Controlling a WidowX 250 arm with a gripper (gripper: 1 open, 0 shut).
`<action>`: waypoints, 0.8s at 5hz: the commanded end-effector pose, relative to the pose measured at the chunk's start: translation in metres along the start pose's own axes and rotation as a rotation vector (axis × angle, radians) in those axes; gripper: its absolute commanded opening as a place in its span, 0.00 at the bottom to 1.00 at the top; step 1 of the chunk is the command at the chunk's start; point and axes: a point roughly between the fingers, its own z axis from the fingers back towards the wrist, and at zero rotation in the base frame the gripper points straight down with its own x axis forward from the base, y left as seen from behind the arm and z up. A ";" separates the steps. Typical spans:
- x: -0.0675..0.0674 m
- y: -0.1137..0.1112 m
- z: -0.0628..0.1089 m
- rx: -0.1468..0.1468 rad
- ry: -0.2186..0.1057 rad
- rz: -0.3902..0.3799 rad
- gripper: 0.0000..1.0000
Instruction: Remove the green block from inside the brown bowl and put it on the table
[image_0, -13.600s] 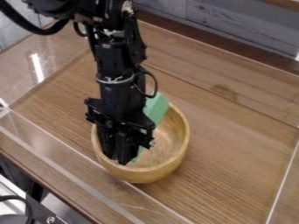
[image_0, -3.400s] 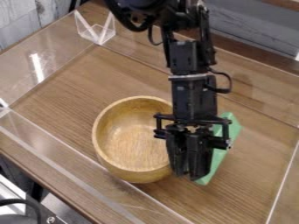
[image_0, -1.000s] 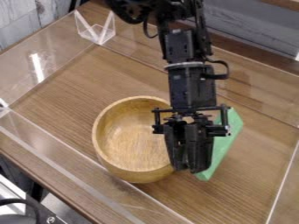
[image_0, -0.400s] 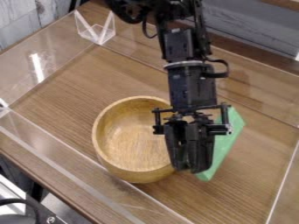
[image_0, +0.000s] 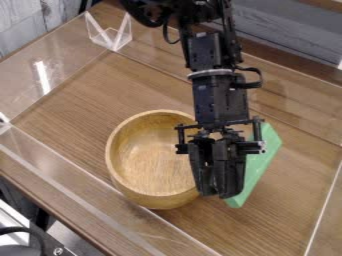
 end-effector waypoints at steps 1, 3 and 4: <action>0.002 -0.006 0.007 0.003 -0.020 -0.042 0.00; 0.002 -0.008 0.004 -0.009 0.000 -0.051 0.00; 0.001 -0.008 0.003 -0.015 0.012 -0.055 0.00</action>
